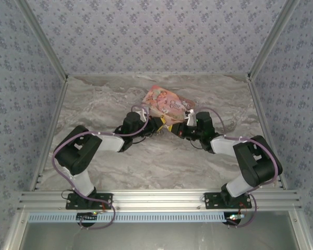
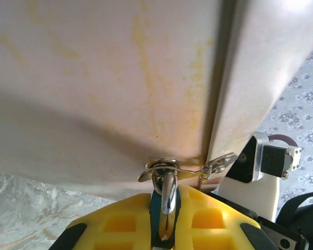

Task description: Unlock a padlock with a key

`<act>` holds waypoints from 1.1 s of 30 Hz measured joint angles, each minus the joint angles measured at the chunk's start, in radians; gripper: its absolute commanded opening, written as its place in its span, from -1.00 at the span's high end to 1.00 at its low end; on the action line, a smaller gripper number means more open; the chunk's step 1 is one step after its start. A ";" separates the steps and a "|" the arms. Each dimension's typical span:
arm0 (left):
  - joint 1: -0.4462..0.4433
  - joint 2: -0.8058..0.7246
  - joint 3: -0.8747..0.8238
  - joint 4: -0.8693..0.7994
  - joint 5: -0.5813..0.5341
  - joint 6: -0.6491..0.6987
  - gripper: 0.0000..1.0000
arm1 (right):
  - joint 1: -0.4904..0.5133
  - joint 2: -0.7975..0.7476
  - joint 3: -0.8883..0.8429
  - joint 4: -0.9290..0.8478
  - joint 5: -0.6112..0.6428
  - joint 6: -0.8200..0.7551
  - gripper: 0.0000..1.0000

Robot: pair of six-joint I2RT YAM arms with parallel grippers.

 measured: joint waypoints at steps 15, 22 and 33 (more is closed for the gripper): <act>0.001 0.000 -0.006 0.044 0.008 -0.004 1.00 | -0.012 -0.018 0.015 -0.012 -0.020 0.016 1.00; 0.001 0.011 -0.006 0.063 0.008 -0.008 1.00 | -0.011 -0.018 0.025 -0.027 -0.023 0.017 1.00; -0.001 0.022 -0.005 0.075 0.014 -0.011 1.00 | -0.008 -0.021 0.030 -0.050 -0.031 0.007 1.00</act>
